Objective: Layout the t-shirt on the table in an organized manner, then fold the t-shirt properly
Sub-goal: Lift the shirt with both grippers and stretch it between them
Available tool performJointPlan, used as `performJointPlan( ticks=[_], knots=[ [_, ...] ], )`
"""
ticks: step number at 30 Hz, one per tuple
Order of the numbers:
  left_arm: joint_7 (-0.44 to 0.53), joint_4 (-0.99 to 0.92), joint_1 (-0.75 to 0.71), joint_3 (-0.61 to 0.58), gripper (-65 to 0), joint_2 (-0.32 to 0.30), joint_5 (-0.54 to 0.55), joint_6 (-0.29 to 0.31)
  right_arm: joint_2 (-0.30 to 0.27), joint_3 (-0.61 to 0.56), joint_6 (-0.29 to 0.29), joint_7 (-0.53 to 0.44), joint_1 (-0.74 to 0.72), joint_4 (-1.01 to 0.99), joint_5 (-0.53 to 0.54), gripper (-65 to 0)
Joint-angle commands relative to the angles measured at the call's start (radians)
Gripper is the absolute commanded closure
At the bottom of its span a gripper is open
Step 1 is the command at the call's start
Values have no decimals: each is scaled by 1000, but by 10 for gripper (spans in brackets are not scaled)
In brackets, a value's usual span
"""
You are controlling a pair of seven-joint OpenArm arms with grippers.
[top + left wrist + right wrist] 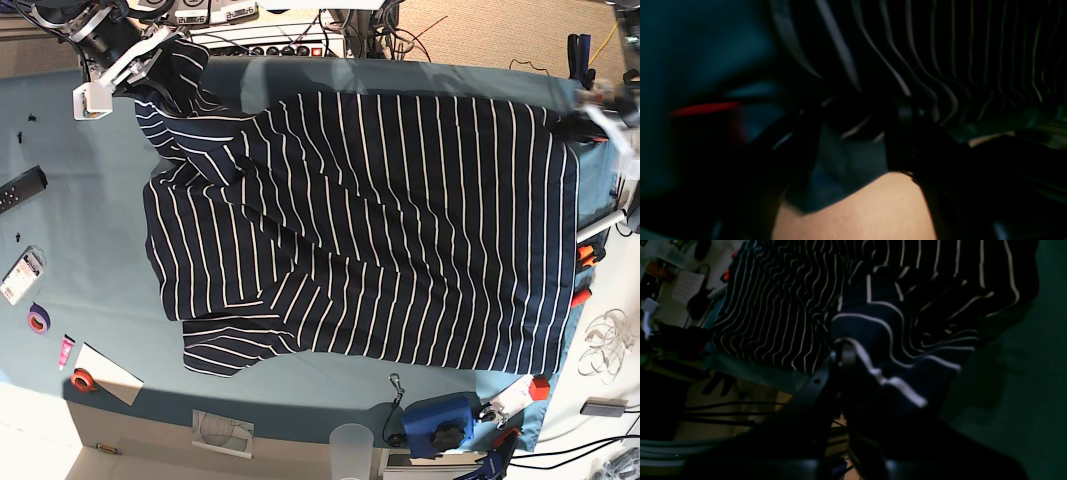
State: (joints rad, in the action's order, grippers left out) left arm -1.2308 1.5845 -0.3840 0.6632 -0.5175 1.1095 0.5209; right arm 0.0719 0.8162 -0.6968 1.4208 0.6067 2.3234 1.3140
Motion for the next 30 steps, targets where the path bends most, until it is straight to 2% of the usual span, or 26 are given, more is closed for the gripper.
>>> performJointPlan(
  ticks=[1, 3, 5, 7, 9, 13, 14, 16, 18, 19, 22, 24, 27, 29, 30],
  knots=[
    [23, 6, 2, -7, -311, -23, 3, -2, -6, 3, -1, -25, 6, 15, 27, 0],
    [37, -4, 4, -35, -311, -22, -39, -3, -5, 3, -1, -25, 6, 15, 27, 0],
    [48, -18, 4, -55, -311, -22, -79, -37, -5, 3, -1, -25, 6, 15, 27, 0],
    [38, -42, 4, -69, -311, -21, -76, -42, -5, 3, -1, -25, 6, 15, 28, 0],
    [3, -68, 4, -72, -311, -17, -21, -31, -5, 3, -1, -25, 6, 15, 28, 0],
    [-106, -82, 5, -72, -308, -7, 177, 38, -5, 3, -1, -25, 6, 15, 28, 0],
    [-113, -82, 5, -72, -295, -3, 195, 50, -6, 3, -1, -25, 6, 15, 28, 0],
    [-110, -82, 5, -72, -209, 5, 196, 57, -6, 3, -1, -25, 6, 15, 28, 0],
    [-103, -82, 4, -71, -52, 14, 192, 56, -6, 3, -1, -25, 6, 15, 28, 0],
    [-104, -82, 5, -71, 0, 16, 193, 56, -5, 3, -1, -25, 6, 15, 29, 0],
    [-106, -82, 5, -66, 0, 16, 193, 55, -5, 3, -1, -25, 6, 15, 29, 0],
    [-111, -82, 5, -42, 0, 16, 194, 32, -5, 3, -1, -25, 6, 15, 29, 0],
    [-129, -81, 5, 37, 0, 15, 262, 32, -5, 3, -1, -25, 6, 15, 29, 0],
    [-156, -81, 5, 101, 0, 14, 373, 79, -5, 3, -1, -25, 5, 15, 29, 0],
    [-165, -81, 5, 129, 0, 13, 374, 98, -5, 3, -1, -25, 5, 15, 29, 0]
  ],
)
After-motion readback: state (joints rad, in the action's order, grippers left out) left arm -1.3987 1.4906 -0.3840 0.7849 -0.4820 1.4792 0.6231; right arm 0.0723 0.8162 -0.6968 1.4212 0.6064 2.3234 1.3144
